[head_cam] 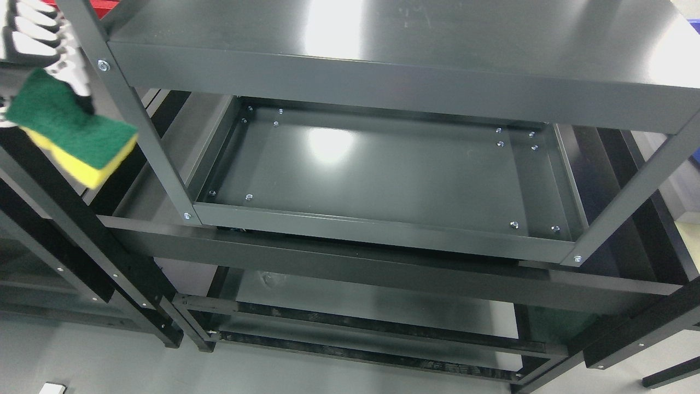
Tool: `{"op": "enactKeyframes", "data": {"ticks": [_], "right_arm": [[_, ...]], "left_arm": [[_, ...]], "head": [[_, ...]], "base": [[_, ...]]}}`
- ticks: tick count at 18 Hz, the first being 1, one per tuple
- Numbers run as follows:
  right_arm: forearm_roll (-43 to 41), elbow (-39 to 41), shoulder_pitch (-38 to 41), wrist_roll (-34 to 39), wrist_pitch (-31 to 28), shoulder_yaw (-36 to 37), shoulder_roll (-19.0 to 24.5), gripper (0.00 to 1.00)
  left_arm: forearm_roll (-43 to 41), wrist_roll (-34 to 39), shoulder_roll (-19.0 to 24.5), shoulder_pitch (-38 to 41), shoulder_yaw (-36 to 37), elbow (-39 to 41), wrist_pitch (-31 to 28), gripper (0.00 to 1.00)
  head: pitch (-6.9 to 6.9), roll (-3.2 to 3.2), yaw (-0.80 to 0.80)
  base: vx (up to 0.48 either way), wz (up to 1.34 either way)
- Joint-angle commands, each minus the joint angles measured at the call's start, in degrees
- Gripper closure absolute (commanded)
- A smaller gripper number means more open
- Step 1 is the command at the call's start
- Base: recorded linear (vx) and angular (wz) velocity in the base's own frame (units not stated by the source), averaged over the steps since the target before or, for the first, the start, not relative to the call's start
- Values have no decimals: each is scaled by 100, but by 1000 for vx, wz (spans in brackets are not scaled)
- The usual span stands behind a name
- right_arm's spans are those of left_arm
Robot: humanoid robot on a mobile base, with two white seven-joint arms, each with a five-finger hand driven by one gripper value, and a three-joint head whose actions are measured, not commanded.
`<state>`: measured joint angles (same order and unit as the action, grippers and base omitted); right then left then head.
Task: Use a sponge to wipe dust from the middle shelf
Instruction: 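Sweep the sponge across the middle shelf surface with the left hand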
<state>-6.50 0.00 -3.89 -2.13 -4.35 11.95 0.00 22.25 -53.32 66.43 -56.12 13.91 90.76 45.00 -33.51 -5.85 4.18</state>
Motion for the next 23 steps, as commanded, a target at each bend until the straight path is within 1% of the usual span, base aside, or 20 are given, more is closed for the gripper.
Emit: {"op": "enactKeyframes", "data": {"ticks": [1,3,4,7,8,11,14,15,16,18,21,23], "right_arm": [[0,100,2,2,-4,0,-100,0],[0,100,2,2,-4,-8,-100,0],[0,100,2,2,-4,0,-100,0],[0,100,2,2,-4,0,-100,0],[0,100,2,2,-4,0,-100,0],[0,100,2,2,-4,0,-100,0],[0,100,2,2,-4,0,-100,0],[0,100,2,2,-4,0,-100,0],[0,100,2,2,-4,0,-100,0],[0,100,-7,2,-4,0,-100,0],[0,100,2,2,-4,0,-100,0],[0,100,2,2,-4,0,-100,0]], "left_arm": [[-404,23,278,58,-55,-130,0,100],[-1088,6,-933,-231,59,-6,0,100],[-1387,-3,-1495,-546,207,3,0,100],[-1951,-30,-2937,-1496,822,-15,0,100],[-2223,-47,-3586,-1725,955,-24,0,100],[-3014,-74,-5100,-1850,1061,-111,0,100],[-3674,-82,-6296,-1771,1587,-295,0,100],[-3815,-82,-6543,-1771,1676,-383,0,100],[-3990,-82,-6543,-1788,1677,-506,0,100],[-4071,128,-6543,-1868,2105,-542,0,100],[-4246,698,-6543,-1868,2405,-586,0,100],[-4439,1251,-6543,-1868,2634,-647,0,100]], "head": [[0,0,0],[0,0,0],[0,0,0],[0,0,0],[0,0,0],[0,0,0],[0,0,0],[0,0,0],[0,0,0],[0,0,0],[0,0,0],[0,0,0]], "base": [[0,0],[0,0],[0,0],[0,0],[0,0],[0,0],[0,0],[0,0],[0,0],[0,0],[0,0],[0,0]]}}
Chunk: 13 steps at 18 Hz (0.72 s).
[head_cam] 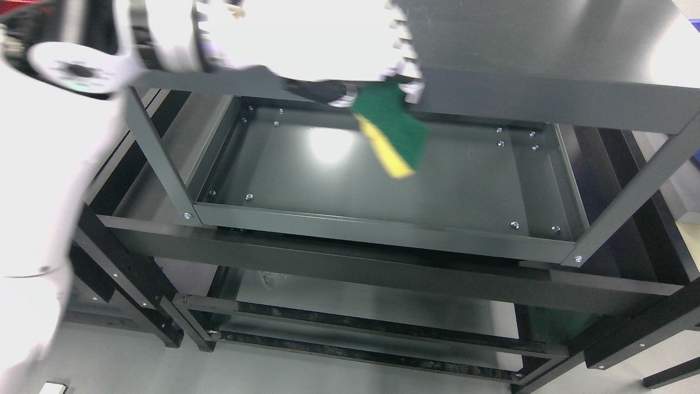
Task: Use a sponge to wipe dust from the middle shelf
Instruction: 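Sweep the sponge across the middle shelf surface with the left hand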
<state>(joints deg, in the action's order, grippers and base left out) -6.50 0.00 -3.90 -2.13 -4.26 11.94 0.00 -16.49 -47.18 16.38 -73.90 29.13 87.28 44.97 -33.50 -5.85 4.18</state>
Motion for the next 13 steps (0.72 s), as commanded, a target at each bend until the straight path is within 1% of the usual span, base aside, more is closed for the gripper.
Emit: {"op": "enactKeyframes", "data": {"ticks": [1,3,5,9,10,13], "right_arm": [[0,100,3,2,-14,1,-100,0],[0,100,3,2,-14,-8,-100,0],[0,100,3,2,-14,1,-100,0],[0,100,3,2,-14,1,-100,0],[0,100,-6,2,-14,1,-100,0],[0,100,3,2,-14,1,-100,0]], "left_arm": [[-757,1066,-1538,-89,1234,-308,3,100],[-1117,1910,-1538,-89,1515,-334,3,100],[-1137,2291,-1538,-98,1831,-352,3,100],[-1006,2450,-1538,33,2131,-422,-23,100],[-935,2451,-1538,225,2245,-431,-50,100],[-821,2538,-1538,1164,2369,-423,-505,100]], "head": [[0,0,0],[0,0,0],[0,0,0],[0,0,0],[0,0,0],[0,0,0]], "base": [[0,0],[0,0],[0,0],[0,0],[0,0],[0,0]]}}
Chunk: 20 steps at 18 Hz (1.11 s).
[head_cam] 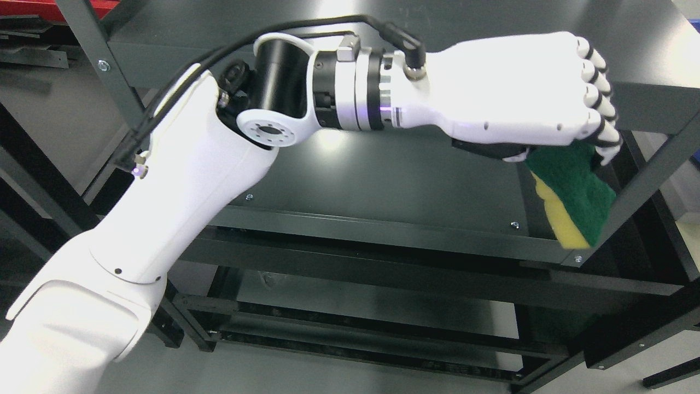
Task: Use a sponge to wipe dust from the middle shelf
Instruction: 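Withdraw the left arm holding the sponge out of the shelf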
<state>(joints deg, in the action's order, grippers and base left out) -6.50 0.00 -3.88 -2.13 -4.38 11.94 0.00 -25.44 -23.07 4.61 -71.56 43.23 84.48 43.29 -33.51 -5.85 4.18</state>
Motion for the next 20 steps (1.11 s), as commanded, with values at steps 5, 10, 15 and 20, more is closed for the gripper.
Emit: {"op": "enactKeyframes", "data": {"ticks": [5,10,15,20], "right_arm": [[0,100,-7,2,-1,1,-100,0],[0,100,2,2,-1,1,-100,0],[0,100,-7,2,-1,1,-100,0],[0,100,2,2,-1,1,-100,0]], "left_arm": [[644,1188,-361,3531,293,-151,-989,99],[1480,2629,-361,5221,-1104,-20,-1428,98],[2331,3212,-361,5907,-2449,876,-2237,100],[2439,3142,-361,6716,-3441,1334,-2273,100]], "head": [[0,0,0],[0,0,0],[0,0,0],[0,0,0]], "base": [[0,0],[0,0],[0,0],[0,0]]}}
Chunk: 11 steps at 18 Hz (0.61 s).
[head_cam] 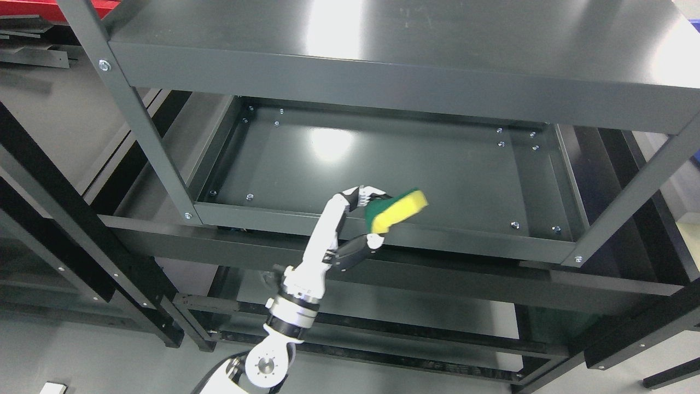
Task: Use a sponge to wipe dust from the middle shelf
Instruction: 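Withdraw the left arm holding the sponge out of the shelf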
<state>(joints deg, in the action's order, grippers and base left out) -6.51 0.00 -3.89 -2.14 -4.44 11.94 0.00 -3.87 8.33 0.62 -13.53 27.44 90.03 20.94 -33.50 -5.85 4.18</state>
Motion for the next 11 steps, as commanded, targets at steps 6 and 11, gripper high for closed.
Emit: {"op": "enactKeyframes", "data": {"ticks": [6,11], "right_arm": [[0,100,2,3,5,-7,-100,0],[0,100,2,3,5,2,-100,0]], "left_arm": [[457,-25,38,808,-2656,797,-125,100],[483,-34,38,817,-2639,797,-125,100]], "head": [[0,0,0],[0,0,0]], "base": [[0,0],[0,0]]}}
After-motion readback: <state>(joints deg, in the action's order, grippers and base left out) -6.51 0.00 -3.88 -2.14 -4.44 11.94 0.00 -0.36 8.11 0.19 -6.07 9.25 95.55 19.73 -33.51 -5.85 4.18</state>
